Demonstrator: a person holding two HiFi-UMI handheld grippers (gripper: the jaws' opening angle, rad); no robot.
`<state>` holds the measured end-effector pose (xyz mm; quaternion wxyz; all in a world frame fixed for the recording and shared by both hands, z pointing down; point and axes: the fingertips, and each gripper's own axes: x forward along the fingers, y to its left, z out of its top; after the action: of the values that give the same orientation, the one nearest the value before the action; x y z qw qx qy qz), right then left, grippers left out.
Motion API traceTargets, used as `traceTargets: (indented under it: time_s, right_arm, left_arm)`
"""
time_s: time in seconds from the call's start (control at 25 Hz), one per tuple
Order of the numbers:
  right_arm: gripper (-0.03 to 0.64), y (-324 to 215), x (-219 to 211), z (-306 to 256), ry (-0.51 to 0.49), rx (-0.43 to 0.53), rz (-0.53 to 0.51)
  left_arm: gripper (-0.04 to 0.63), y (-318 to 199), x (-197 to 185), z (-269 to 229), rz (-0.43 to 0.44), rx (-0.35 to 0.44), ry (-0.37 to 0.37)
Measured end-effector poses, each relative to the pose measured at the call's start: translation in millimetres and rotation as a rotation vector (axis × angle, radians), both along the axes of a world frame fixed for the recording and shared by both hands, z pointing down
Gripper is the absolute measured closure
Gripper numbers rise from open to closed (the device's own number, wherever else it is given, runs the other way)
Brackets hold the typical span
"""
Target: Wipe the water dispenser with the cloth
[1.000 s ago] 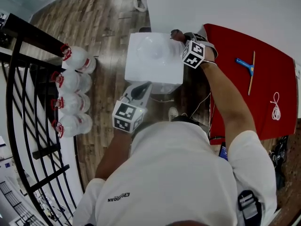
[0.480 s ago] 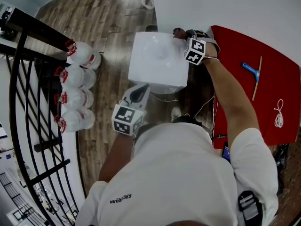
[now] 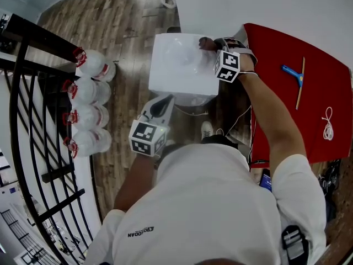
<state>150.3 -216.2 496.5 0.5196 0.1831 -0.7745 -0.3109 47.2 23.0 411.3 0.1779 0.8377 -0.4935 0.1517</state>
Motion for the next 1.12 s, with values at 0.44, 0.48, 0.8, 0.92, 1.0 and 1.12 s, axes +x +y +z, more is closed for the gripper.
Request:
traceTargets:
  time_s: [0.44, 0.48, 0.8, 0.92, 1.0, 1.12]
  right_arm:
    - [0.563, 62.4, 6.9, -3.5, 0.0, -0.027, -0.024]
    - [0.563, 68.0, 6.4, -4.3, 0.001, -0.027, -0.03]
    - [0.563, 105.0, 7.7, -5.3, 0.0, -0.044, -0.04]
    - [0.563, 118.9, 9.1, -5.7, 0.008, -0.046, -0.04]
    - [0.563, 128.2, 9.0, -4.9, 0.016, -0.047, -0.041]
    - [0.563, 142.8, 10.2, -2.2, 0.027, -0.053, -0.035]
  left_arm:
    - [0.603, 13.0, -1.2, 1.3, 0.026, 0.008, 0.007]
    - [0.603, 14.1, -1.9, 1.3, 0.027, 0.007, 0.008]
    - [0.603, 19.5, 0.9, 1.4, 0.07, 0.01, 0.014]
    - [0.603, 22.0, 2.6, -0.7, 0.094, 0.016, 0.014]
    - [0.603, 24.3, 2.4, -0.9, 0.11, 0.018, 0.015]
    - [0.603, 28.7, 1.1, -1.4, 0.132, 0.02, 0.017]
